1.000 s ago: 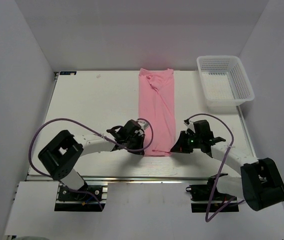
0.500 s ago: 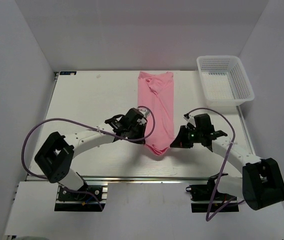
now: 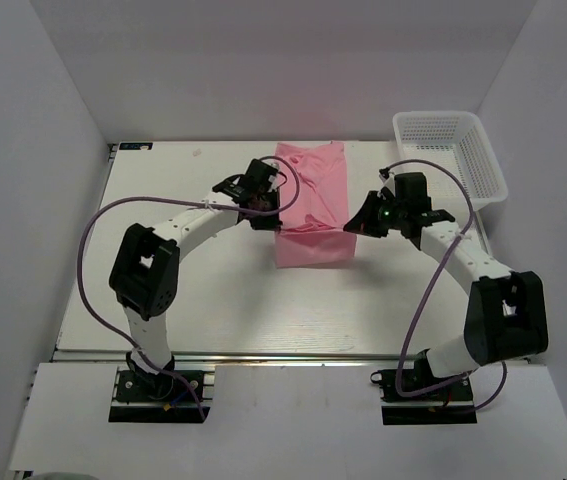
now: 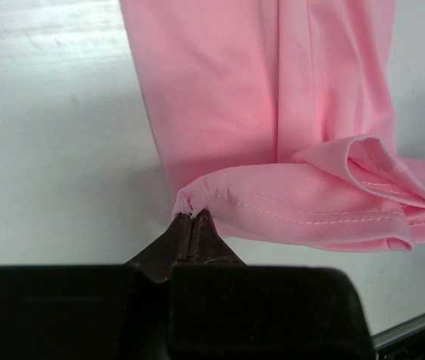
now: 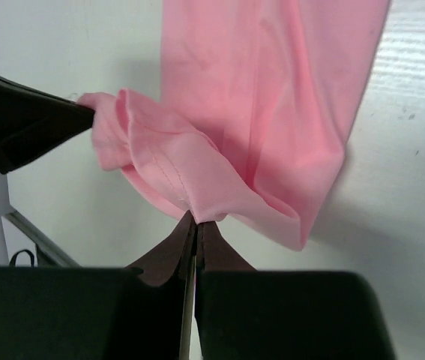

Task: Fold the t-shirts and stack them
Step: Fold the folded rectangular tshirt in 1/3 of the way

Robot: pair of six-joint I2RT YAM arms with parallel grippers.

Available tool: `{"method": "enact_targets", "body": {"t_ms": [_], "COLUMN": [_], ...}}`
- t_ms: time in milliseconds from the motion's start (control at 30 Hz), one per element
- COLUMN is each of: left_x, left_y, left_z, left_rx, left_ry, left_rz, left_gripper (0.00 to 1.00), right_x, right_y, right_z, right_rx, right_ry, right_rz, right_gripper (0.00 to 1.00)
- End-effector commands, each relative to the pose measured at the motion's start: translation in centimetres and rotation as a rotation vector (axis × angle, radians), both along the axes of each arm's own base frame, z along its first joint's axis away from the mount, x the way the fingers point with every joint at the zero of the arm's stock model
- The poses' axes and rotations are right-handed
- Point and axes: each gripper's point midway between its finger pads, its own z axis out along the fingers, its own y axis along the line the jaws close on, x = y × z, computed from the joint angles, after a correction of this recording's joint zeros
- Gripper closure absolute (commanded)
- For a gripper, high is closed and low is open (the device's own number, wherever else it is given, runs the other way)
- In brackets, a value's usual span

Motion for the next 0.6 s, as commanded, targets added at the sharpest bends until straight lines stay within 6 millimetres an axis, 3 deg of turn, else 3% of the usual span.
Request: {"method": "enact_targets", "body": {"t_ms": [0, 33, 67, 133, 267, 333, 367, 400, 467, 567], "left_x": [3.0, 3.7, 4.0, 5.3, 7.9, 8.7, 9.4, 10.0, 11.1, 12.2], "left_y": [-0.6, -0.5, -0.9, -1.4, -1.2, -1.0, -0.7, -0.6, -0.5, 0.0], "left_z": [3.8, 4.0, 3.3, 4.1, 4.8, 4.1, 4.6, 4.7, 4.6, 5.1], "left_rx": [-0.071, -0.079, -0.077, -0.098, -0.100, -0.098, -0.101, -0.114, -0.123, -0.134], "left_ry": [-0.070, -0.082, -0.069, -0.092, -0.115, -0.109, -0.118, -0.118, -0.124, -0.133], "left_rz": [-0.007, -0.016, -0.034, -0.047, -0.028, -0.029, -0.018, -0.016, -0.010, 0.004], "left_gripper": [1.00, 1.00, 1.00, 1.00, 1.00, 1.00, 1.00, 1.00, 1.00, 1.00], "right_x": [2.4, 3.6, 4.2, 5.1, 8.0, 8.7, 9.6, 10.1, 10.9, 12.5], "right_y": [-0.2, -0.3, -0.4, -0.1, 0.3, 0.3, 0.3, 0.2, 0.4, 0.0], "right_z": [1.1, 2.5, 1.5, 2.3, 2.4, 1.9, 3.0, 2.1, 2.8, 2.3], "right_rx": [0.010, 0.019, 0.014, 0.026, 0.047, 0.058, 0.067, 0.066, 0.074, 0.076], "right_ry": [-0.024, -0.060, -0.038, -0.061, -0.061, -0.050, -0.076, -0.058, -0.077, -0.074], "right_rz": [0.002, 0.000, 0.002, 0.024, 0.038, 0.050, 0.049, 0.047, 0.055, 0.047], "right_gripper": [1.00, 1.00, 1.00, 1.00, 1.00, 1.00, 1.00, 1.00, 1.00, 1.00]}}
